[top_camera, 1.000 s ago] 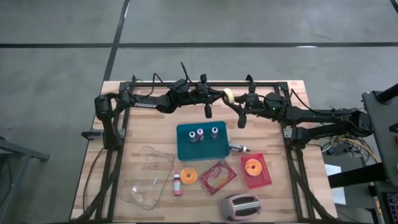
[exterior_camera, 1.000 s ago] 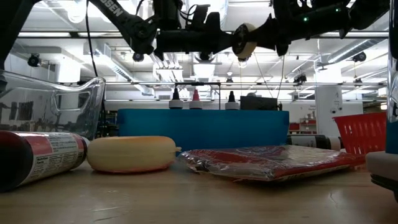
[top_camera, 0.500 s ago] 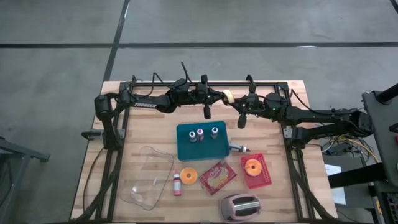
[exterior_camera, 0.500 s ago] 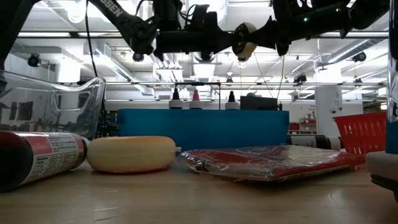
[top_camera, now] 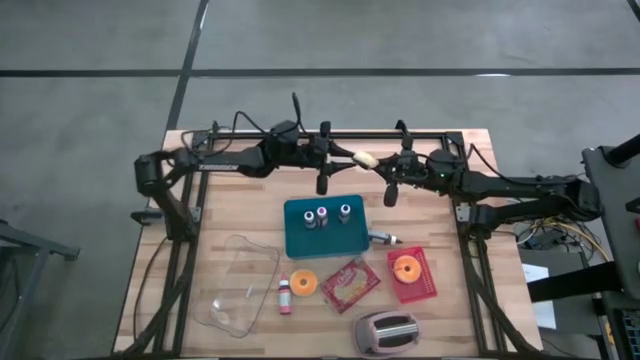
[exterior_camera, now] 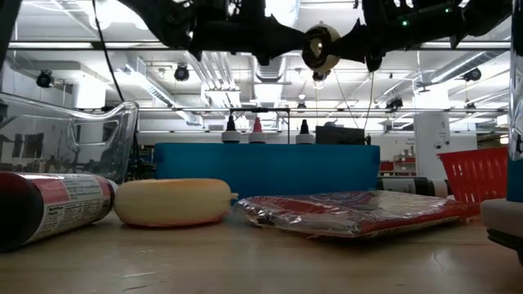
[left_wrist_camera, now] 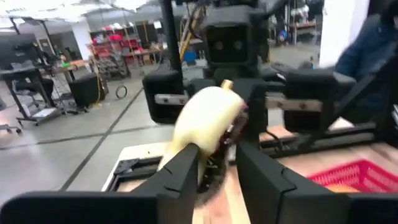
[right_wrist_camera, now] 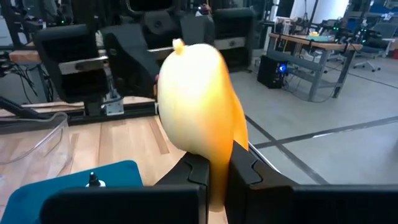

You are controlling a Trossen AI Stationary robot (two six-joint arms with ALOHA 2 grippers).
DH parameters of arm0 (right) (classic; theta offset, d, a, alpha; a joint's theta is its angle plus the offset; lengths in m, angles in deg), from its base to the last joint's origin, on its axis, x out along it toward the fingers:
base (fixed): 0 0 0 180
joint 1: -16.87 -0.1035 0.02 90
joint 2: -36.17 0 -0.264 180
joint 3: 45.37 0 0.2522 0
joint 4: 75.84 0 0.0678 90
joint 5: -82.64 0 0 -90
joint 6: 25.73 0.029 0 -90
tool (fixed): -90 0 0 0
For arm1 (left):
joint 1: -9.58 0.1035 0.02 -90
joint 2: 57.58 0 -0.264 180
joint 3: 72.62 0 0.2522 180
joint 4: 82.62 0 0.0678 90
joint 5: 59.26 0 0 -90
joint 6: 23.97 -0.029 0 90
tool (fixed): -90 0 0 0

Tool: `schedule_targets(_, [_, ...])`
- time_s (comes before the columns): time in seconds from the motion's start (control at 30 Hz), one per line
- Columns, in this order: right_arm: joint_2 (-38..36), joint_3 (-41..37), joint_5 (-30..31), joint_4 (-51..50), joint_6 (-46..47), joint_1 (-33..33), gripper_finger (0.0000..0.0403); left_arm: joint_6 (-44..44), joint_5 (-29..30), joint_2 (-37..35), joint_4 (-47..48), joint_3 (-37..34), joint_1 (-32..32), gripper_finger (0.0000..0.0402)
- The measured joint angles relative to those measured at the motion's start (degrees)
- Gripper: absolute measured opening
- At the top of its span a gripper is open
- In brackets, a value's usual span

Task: Pick & Place Food Item
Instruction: Put the black donut into the red bin

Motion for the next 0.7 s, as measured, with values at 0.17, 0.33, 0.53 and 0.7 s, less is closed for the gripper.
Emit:
schedule_targets(0.17, [-1.7,0.0,1.1,-1.9,0.0,0.1,0.0009,-5.6,-1.3,-4.0,8.4,0.0,-0.1,0.0138])
schedule_targets(0.33, [-3.3,0.0,2.2,-5.6,0.1,0.0,0.0009,-6.7,-2.0,-6.0,15.1,-0.1,0.1,0.0146])
schedule_targets(0.53, [-6.2,0.0,2.9,-12.6,1.7,-0.6,0.0009,-8.3,-9.2,-6.9,20.9,-0.1,0.2,0.0147])
schedule_targets(0.7, [-8.6,0.0,3.9,-15.8,1.8,-2.7,0.0009,-9.6,-8.6,-6.9,25.0,-0.1,0.5,0.0147])
